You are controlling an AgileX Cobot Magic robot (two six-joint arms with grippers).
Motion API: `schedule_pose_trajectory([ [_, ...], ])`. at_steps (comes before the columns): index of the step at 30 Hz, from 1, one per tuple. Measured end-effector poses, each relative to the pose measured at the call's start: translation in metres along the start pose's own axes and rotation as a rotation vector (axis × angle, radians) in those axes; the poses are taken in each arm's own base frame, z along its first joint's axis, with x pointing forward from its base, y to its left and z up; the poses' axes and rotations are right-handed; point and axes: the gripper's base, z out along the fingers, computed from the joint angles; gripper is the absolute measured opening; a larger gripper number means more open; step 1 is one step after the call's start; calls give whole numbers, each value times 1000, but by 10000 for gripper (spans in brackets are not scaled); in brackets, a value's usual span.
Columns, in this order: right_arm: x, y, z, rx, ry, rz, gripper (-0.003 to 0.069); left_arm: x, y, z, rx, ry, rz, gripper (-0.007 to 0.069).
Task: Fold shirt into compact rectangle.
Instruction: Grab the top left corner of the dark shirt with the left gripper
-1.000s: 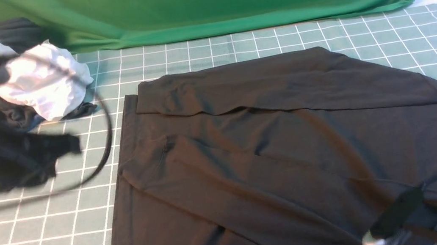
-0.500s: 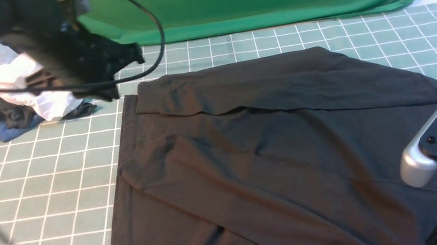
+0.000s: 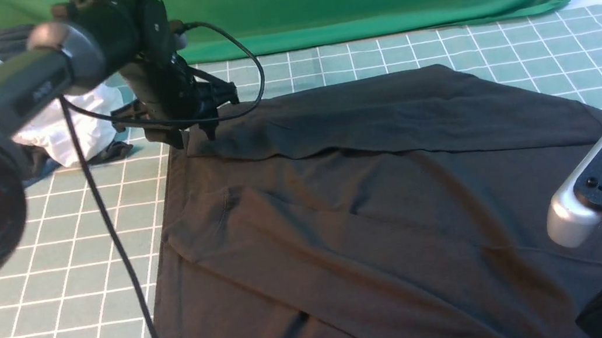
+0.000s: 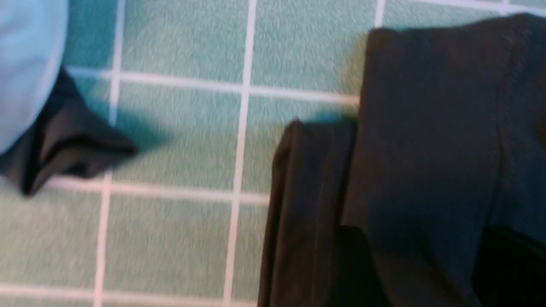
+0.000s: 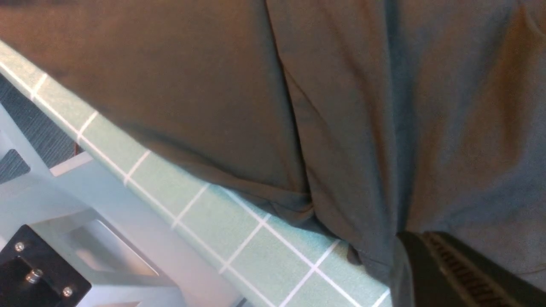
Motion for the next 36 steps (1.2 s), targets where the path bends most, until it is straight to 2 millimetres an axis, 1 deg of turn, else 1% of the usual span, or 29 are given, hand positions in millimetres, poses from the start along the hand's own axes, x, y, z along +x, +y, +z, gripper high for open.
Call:
schedule_pose_trajectory([
  [1,0,0,0,0,0,0,17,-1,0,4,1,-4,1,435],
  [4,0,0,0,1,0,0,16,-1,-1,12,3,-7,1,492],
  [8,-1,0,0,1,-7,-1,18,-1,-2,18,6,-15,2,507],
  [12,-2,0,0,2,-21,-1,21,-1,-2,22,8,-19,3,501],
  [14,-2,0,0,2,-24,-2,26,-2,-2,23,13,-23,0,461],
  [15,-2,0,0,2,-24,-2,26,-2,-2,23,14,-24,-1,456],
  [18,-2,0,0,2,-25,-2,33,-2,-3,23,17,-27,-3,340],
  [19,-2,0,0,2,-25,-2,34,-2,-3,23,18,-27,-3,319],
  [21,-2,0,0,2,-26,-1,36,-2,-3,23,23,-26,4,167],
  [22,-2,0,0,2,-26,-1,36,-2,-3,22,23,-27,13,118],
  [23,-2,0,0,2,-26,-1,37,-2,-3,22,23,-27,19,107],
  [24,-2,0,0,2,-27,-1,38,-3,-3,20,23,-29,31,50],
  [26,-2,0,0,2,-27,-1,39,-4,-4,17,22,-27,44,25],
  [29,-2,0,0,2,-27,-1,39,-9,-4,8,17,-19,57,20],
  [32,-2,0,0,3,-27,-2,39,-13,-5,-7,16,-14,72,21],
  [35,-4,-3,0,31,-45,-5,40,-15,-6,-27,29,-1,94,21],
  [36,-5,-6,0,65,-54,4,42,-15,-6,-36,39,3,101,21],
])
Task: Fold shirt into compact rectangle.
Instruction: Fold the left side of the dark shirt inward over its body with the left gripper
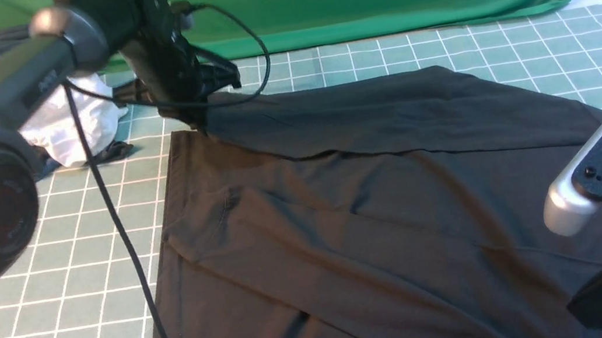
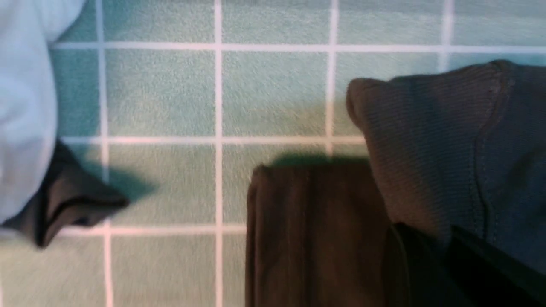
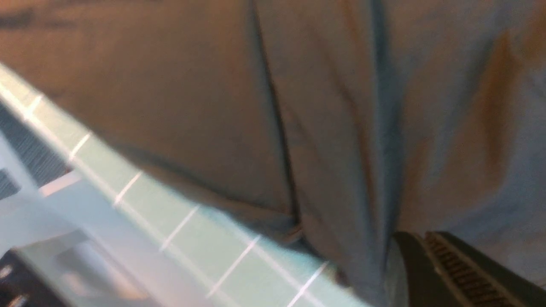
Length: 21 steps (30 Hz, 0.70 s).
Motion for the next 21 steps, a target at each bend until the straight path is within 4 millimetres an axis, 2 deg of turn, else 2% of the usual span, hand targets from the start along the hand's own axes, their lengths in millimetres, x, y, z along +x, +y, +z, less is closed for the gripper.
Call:
schedule_pose_trajectory([
  [1,0,-1,0,7,-2,-5,43,0,0,-2,3,5,0,21],
  [3,-6,-14,-7,151,-33,2,45,1,-1,-25,16,10,5,21],
  [8,-22,-42,-30,327,-133,64,45,8,1,-52,14,24,9,21],
  [11,-30,-68,-49,419,-223,143,31,29,-2,-69,18,60,21,21],
  [14,-29,-91,-56,488,-246,196,18,58,-10,-81,18,103,33,21],
  [18,-27,-110,-48,504,-189,230,15,99,-20,-94,26,132,26,21],
  [21,-30,-115,-38,465,-162,231,15,131,-20,-103,24,153,3,21],
])
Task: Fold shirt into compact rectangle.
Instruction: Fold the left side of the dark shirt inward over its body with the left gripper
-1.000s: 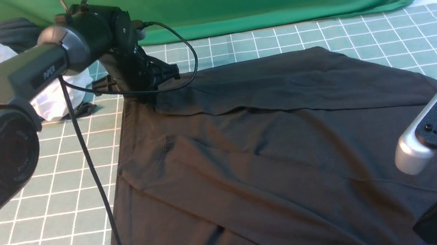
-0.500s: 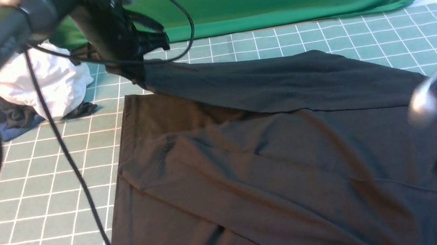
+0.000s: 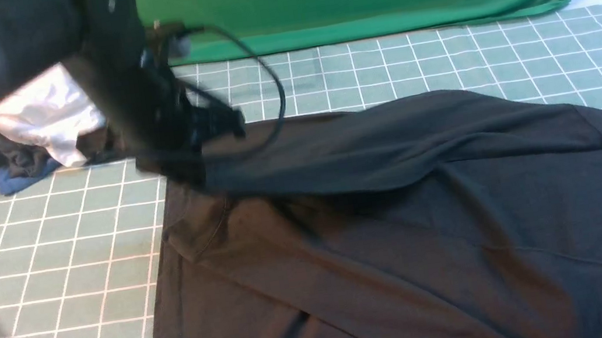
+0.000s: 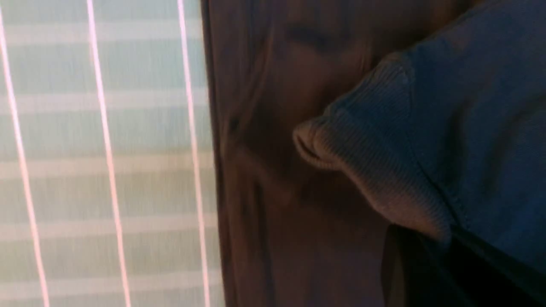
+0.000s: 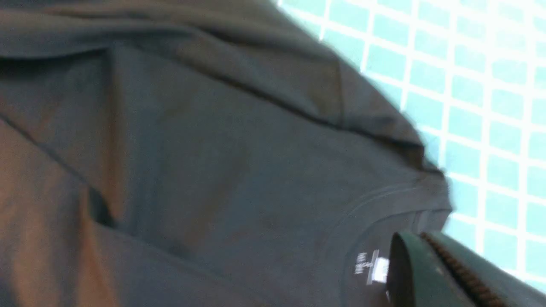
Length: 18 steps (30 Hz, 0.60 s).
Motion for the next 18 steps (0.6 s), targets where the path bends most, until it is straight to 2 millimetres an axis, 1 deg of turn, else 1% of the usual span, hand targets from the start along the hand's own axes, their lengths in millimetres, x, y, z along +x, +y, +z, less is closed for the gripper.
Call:
schedule_pose_trajectory([
  [6,-7,7,3,-84,-64,8,15,61,9,13,-20,85,-56,21],
  [7,-8,7,3,-88,-74,3,15,68,8,14,-9,89,-63,21],
  [8,-8,8,3,-90,-76,3,15,70,7,15,-5,88,-61,21],
  [9,-9,8,3,-93,-85,3,15,80,4,19,20,98,-69,21],
  [10,-10,8,3,-97,-90,7,15,85,2,23,36,107,-73,21],
  [14,-10,9,3,-103,-93,11,16,99,-5,33,79,139,-90,22],
  [18,-10,9,3,-103,-90,10,18,102,-3,35,57,147,-70,52],
])
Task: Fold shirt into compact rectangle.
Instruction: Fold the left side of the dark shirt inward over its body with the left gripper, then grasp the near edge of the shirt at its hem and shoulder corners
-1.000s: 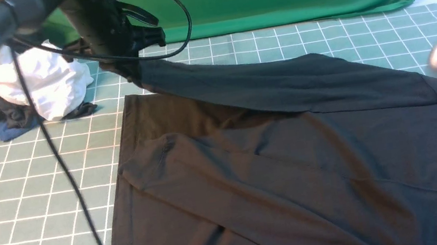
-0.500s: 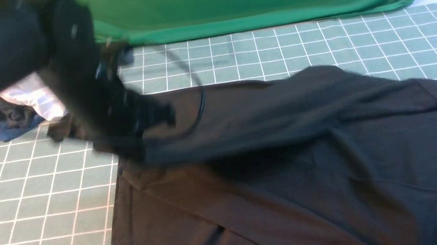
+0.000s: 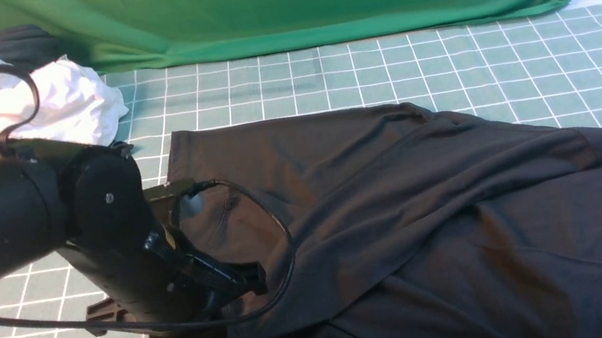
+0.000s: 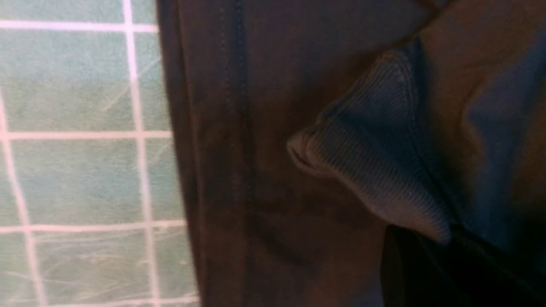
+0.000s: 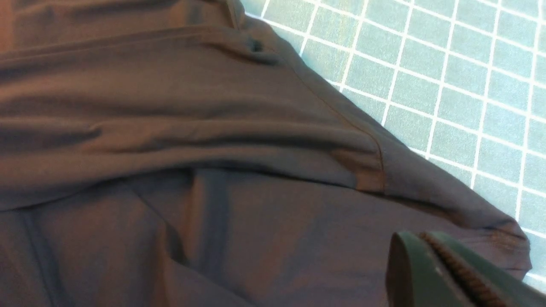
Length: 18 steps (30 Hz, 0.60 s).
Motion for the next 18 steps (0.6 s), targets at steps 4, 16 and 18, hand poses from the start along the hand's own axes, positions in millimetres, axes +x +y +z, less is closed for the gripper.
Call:
schedule_pose_trajectory([
  [4,2,0,0,-2,17,0,19,1,5,-1,-56,8,35,169],
  [16,2,0,0,-4,27,0,20,35,9,1,-148,246,48,540],
  [18,2,1,0,-9,27,5,20,52,3,6,-158,269,79,538],
])
